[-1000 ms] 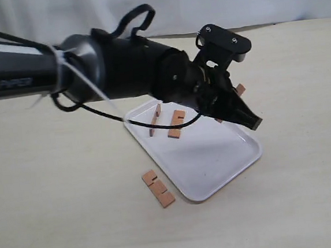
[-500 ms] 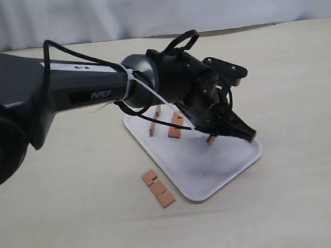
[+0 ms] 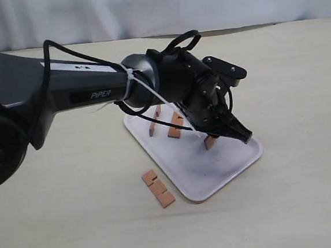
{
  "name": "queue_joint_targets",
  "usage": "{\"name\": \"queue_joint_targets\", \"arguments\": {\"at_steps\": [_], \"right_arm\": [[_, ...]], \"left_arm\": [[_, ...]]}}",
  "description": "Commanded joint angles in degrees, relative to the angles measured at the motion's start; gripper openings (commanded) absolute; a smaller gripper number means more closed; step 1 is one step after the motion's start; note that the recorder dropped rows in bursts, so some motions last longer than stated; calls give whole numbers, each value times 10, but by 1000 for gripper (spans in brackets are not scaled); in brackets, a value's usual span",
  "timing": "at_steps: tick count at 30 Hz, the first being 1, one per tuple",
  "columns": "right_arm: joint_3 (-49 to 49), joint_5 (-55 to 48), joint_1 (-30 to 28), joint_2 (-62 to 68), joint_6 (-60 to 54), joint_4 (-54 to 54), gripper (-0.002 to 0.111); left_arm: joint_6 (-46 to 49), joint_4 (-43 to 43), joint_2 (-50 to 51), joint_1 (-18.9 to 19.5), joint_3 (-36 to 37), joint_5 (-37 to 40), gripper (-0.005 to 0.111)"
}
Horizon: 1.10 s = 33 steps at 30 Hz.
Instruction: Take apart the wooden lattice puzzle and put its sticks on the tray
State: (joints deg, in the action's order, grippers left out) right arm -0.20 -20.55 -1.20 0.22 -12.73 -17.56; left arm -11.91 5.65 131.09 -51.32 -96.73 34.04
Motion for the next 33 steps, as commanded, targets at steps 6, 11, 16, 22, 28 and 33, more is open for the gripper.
{"name": "queue_joint_targets", "arguments": {"at_steps": [6, 11, 16, 22, 28, 33], "right_arm": [[2, 7, -2, 5, 0, 1, 5], [2, 7, -2, 5, 0, 1, 5], [2, 7, -2, 5, 0, 1, 5], [2, 7, -2, 5, 0, 1, 5], [2, 7, -2, 5, 0, 1, 5], [2, 7, -2, 5, 0, 1, 5]], "left_arm": [[2, 20, -75, 0, -3, 87, 56], [3, 46, -139, -3, 1, 258, 56], [11, 51, -183, -20, 54, 278, 55], [11, 52, -236, -49, 151, 267, 55], [-17, 59, -260, -50, 246, 234, 55], [-19, 57, -259, -50, 285, 169, 57]]}}
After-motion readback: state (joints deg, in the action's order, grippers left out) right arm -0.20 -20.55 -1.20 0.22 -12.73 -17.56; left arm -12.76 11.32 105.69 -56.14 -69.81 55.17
